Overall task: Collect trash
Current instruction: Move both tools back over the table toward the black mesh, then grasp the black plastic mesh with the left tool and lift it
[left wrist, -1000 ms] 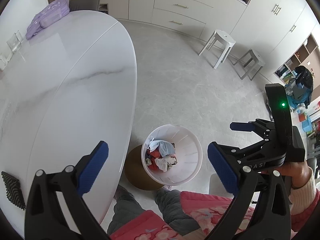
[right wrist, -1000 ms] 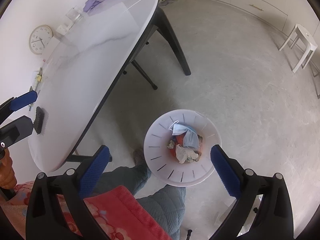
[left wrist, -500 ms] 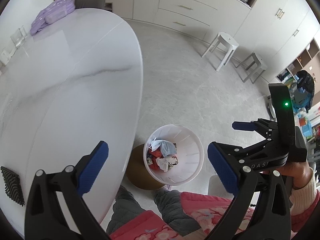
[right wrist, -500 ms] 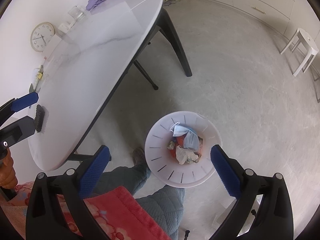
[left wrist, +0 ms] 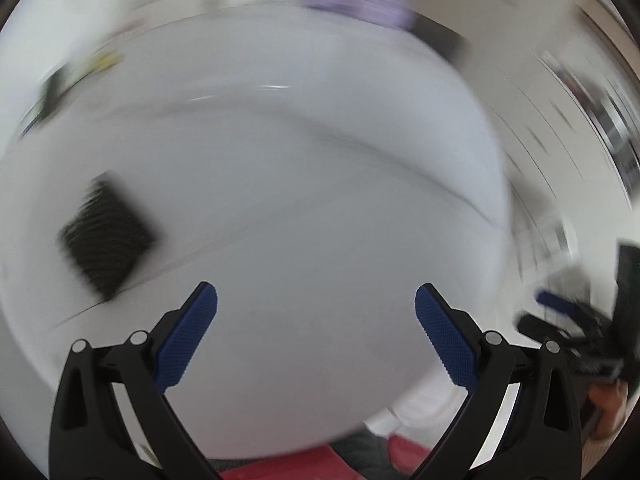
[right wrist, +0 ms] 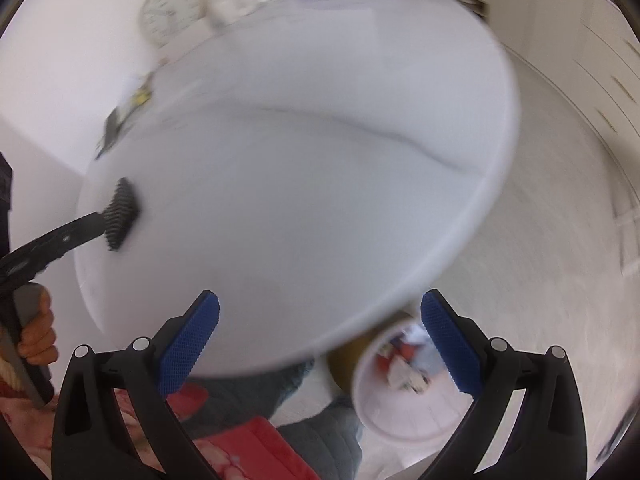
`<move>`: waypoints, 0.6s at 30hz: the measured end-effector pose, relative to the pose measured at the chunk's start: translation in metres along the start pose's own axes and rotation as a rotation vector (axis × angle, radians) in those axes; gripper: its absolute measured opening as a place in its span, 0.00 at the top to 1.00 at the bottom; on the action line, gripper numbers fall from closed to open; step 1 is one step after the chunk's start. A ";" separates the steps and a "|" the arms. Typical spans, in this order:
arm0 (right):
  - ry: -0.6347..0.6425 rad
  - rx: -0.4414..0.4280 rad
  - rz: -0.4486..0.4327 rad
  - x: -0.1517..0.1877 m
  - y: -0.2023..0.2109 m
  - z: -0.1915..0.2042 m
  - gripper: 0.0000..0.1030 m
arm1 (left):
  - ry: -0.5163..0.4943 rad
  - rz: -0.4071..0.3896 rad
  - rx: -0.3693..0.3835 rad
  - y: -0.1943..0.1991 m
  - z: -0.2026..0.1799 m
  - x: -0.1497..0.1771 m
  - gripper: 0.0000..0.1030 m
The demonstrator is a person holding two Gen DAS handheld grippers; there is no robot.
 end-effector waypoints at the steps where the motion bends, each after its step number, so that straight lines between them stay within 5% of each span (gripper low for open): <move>1: 0.021 -0.017 0.005 -0.009 -0.008 0.012 0.03 | 0.056 -0.004 -0.031 -0.001 0.024 -0.003 0.08; 5: 0.111 -0.085 0.035 -0.046 -0.040 0.067 0.03 | 0.282 -0.027 -0.123 -0.003 0.123 -0.007 0.08; 9: 0.183 -0.119 0.065 -0.071 -0.067 0.114 0.03 | 0.458 -0.060 -0.111 -0.007 0.203 0.002 0.08; 13: 0.239 -0.139 0.092 -0.087 -0.089 0.157 0.03 | 0.561 -0.056 -0.054 -0.021 0.248 0.011 0.08; 18: 0.271 -0.143 0.115 -0.096 -0.105 0.181 0.03 | 0.577 -0.012 -0.044 -0.047 0.254 0.015 0.16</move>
Point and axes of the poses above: each gripper's, at about its wrist camera, not at the fingertips, and y roughly against the way its jaws point, z to its left, x to its underside, the point moved 2 cm from there along -y, roughly the way its jaws point, and after that the axes turned 8 degrees about -z, right-handed, at the moved point
